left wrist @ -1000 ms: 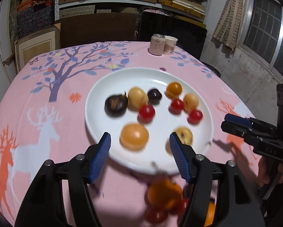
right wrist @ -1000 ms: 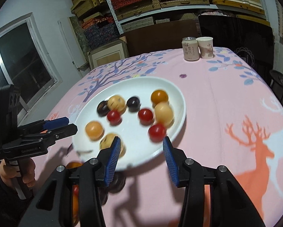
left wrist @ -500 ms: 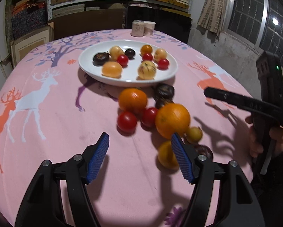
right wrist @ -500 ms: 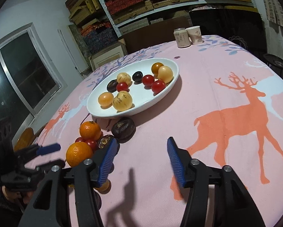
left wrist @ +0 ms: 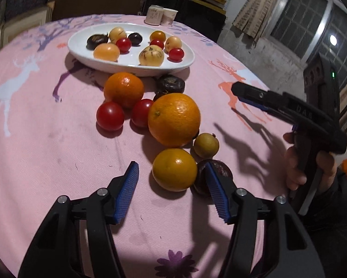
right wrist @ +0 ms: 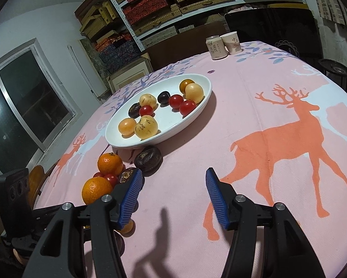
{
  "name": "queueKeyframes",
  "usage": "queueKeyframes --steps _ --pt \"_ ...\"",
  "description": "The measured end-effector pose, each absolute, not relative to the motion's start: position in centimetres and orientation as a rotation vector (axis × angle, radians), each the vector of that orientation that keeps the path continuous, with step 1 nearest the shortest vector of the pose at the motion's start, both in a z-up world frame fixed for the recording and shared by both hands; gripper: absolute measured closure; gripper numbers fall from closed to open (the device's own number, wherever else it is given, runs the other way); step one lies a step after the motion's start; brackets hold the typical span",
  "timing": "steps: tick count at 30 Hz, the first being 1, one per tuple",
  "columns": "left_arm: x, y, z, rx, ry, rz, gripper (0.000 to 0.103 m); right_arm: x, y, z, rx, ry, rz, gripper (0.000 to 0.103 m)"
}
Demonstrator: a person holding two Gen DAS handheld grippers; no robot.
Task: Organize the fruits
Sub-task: 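Grasp a yellow citrus with the left tool while the right tool grasps a dark mangosteen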
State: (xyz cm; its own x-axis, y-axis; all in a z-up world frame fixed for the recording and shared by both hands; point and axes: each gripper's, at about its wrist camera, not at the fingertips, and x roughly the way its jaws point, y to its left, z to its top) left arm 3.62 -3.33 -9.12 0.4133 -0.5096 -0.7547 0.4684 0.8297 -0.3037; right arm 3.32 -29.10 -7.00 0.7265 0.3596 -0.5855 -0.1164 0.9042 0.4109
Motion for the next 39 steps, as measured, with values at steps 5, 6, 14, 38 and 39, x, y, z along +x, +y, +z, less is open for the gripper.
queueKeyframes --steps 5,6,14,38,39 --pt "3.4 -3.3 -9.1 -0.064 0.948 -0.636 0.067 3.3 -29.2 -7.1 0.368 0.712 0.274 0.046" --pt "3.3 -3.3 -9.1 -0.054 0.950 -0.633 0.067 3.3 -29.2 -7.1 0.368 0.712 0.275 0.046" --pt "2.5 -3.3 -7.9 0.058 0.875 -0.520 0.067 3.3 -28.8 -7.0 0.346 0.718 0.283 0.045" --pt "1.1 0.2 -6.5 0.093 0.814 -0.403 0.066 -2.8 -18.1 -8.0 -0.097 0.854 0.431 0.062" --pt "1.1 0.2 -6.4 0.096 0.812 -0.402 0.066 -2.7 -18.3 -7.8 -0.092 0.850 0.428 0.062"
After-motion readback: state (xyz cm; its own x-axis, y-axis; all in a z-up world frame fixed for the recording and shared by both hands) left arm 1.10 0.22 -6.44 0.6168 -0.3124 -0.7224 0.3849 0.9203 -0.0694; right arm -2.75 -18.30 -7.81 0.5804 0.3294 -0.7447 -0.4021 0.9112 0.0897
